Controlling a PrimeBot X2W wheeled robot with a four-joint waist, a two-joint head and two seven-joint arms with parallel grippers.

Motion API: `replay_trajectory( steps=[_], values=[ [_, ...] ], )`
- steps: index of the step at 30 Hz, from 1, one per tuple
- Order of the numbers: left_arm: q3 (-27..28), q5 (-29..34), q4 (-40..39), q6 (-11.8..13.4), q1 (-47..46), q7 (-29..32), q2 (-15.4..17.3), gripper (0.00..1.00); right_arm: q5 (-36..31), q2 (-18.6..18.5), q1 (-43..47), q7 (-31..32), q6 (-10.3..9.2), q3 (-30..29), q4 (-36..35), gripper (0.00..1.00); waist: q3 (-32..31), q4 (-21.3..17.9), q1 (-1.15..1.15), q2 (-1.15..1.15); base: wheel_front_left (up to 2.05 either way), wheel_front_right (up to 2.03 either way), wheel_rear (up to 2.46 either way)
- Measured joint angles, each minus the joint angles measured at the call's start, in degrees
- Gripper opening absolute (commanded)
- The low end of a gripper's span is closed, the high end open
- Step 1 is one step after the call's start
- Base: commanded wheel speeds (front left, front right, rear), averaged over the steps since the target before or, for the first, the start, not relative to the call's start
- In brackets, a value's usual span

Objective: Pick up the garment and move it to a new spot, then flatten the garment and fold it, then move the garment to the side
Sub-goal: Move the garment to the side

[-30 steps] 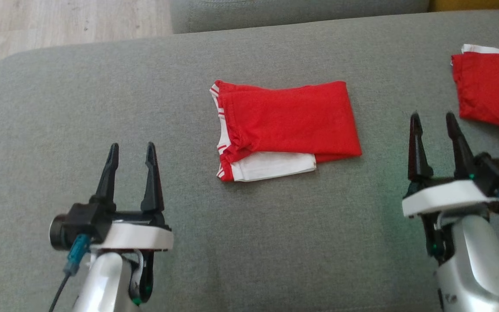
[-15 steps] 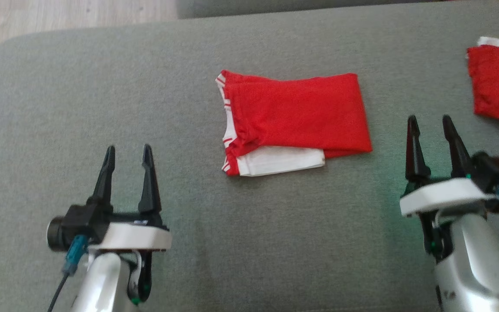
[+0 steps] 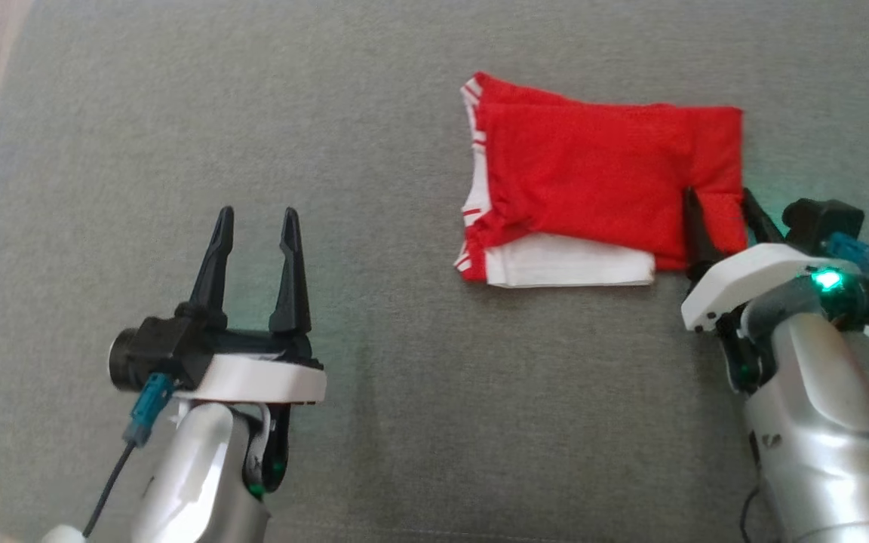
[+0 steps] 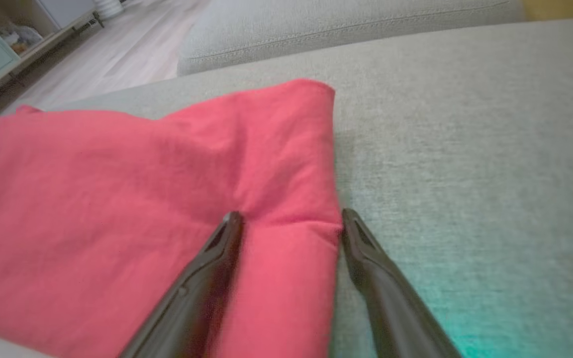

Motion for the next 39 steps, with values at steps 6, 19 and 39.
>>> replay_trajectory(
  steps=[6,19,39],
  values=[
    [-0.3,-1.0,-0.2,0.8,-0.6,0.0,0.0,1.00,-0.2,-1.2,-5.1,1.1,0.00,-0.5,5.3,0.92,1.5,2.6,-0.01,0.00,0.00,0.00,0.00],
    [0.2,-0.5,0.7,0.4,-0.5,0.0,0.0,1.00,-3.2,-0.6,-5.8,-4.5,0.00,5.1,9.4,0.00,-1.0,-1.6,-0.01,0.00,0.00,0.00,0.00],
    [0.4,2.0,1.1,-0.9,-3.4,0.0,-0.1,1.00,-11.4,-17.7,-10.2,4.1,0.00,6.8,-5.9,0.00,0.9,-14.0,-0.01,0.00,0.00,0.00,0.00]
  ],
)
